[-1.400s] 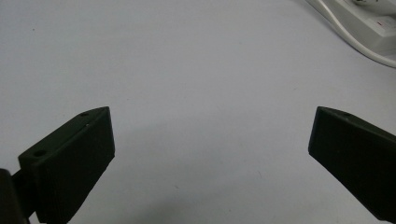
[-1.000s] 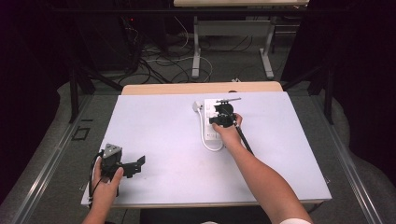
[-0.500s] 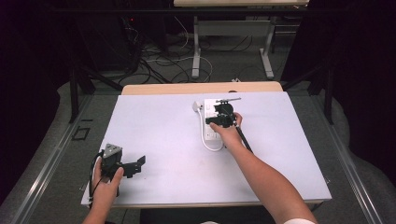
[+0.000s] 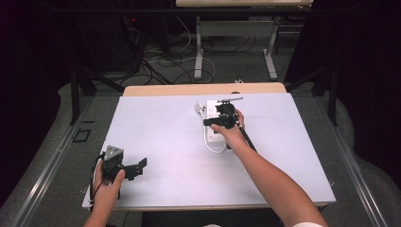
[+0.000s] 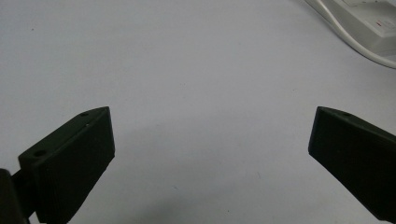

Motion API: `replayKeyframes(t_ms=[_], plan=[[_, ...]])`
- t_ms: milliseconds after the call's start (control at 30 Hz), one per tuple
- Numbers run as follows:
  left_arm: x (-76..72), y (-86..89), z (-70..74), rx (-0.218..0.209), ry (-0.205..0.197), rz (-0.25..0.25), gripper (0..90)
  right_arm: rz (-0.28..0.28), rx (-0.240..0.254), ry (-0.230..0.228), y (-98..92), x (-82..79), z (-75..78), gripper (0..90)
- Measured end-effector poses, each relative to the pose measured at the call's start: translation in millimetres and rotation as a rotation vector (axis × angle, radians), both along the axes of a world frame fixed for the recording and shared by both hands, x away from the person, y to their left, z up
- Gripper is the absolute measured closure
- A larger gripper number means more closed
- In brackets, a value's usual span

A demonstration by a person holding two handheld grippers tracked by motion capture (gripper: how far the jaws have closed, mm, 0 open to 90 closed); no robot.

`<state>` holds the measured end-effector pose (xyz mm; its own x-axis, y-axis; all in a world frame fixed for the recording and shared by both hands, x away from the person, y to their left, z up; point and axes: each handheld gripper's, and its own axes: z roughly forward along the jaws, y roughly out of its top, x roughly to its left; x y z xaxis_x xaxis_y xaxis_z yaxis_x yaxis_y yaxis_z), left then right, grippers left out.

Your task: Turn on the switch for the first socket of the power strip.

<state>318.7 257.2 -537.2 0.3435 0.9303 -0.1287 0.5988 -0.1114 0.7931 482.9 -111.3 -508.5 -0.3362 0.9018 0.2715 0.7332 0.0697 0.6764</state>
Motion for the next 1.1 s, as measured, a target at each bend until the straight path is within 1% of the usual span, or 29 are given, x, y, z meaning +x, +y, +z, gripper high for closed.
replayKeyframes(t_ms=[33, 100, 133, 167, 233, 300, 333, 433, 533, 600, 900, 933, 1100], plan=[[0.0, 0.1, 0.0, 0.0, 0.0, 0.0, 0.3, 0.004, -0.003, -0.002, -0.6, -0.1, 0.4, 14.9], [0.0, 0.1, 0.0, 0.0, 0.0, 0.0, 0.3, -0.016, -0.013, 0.004, -0.9, -0.8, 1.2, 8.0], [-0.1, 0.1, 0.1, 0.001, 0.0, 0.0, 0.3, -0.016, -0.016, 0.007, -1.6, -0.9, 1.1, 4.9], [-0.1, 0.0, 0.1, 0.001, -0.001, 0.0, 0.3, -0.016, -0.016, 0.007, -1.6, -0.9, 1.1, 4.9], [-0.2, 0.0, 0.2, 0.001, -0.002, 0.0, 0.3, -0.006, -0.015, 0.009, -2.7, -0.4, 1.1, 0.2], [-0.2, 0.0, 0.2, 0.001, -0.002, 0.0, 0.3, -0.007, -0.02, 0.004, -3.4, -0.9, 2.2, 0.0], [-0.3, 0.1, 0.4, 0.002, 0.0, 0.0, 0.3, -0.018, -0.033, -0.005, -3.8, -1.6, 3.5, 0.0], [-0.3, 0.3, 0.5, 0.004, 0.001, -0.001, 0.3, -0.023, -0.038, -0.008, -3.9, -2.2, 4.5, 0.0], [-0.3, 0.4, 0.6, 0.003, 0.0, 0.0, 0.3, -0.014, -0.044, -0.006, -5.4, -2.6, 5.6, 0.0], [-0.2, 0.5, 0.6, 0.004, 0.0, 0.0, 0.3, -0.022, -0.049, -0.005, -4.9, -3.4, 6.7, 0.0], [-0.4, 0.4, 0.7, 0.006, 0.001, -0.001, 0.3, -0.012, -0.048, -0.014, -4.3, -4.7, 8.3, 0.0], [-0.4, 0.4, 0.7, 0.005, 0.001, 0.0, 0.3, -0.011, -0.045, -0.009, -4.4, -5.2, 8.8, 0.0], [-0.3, 0.4, 0.6, 0.003, 0.0, 0.0, 0.3, 0.002, -0.055, -0.013, -5.2, -6.5, 10.1, 0.0]])
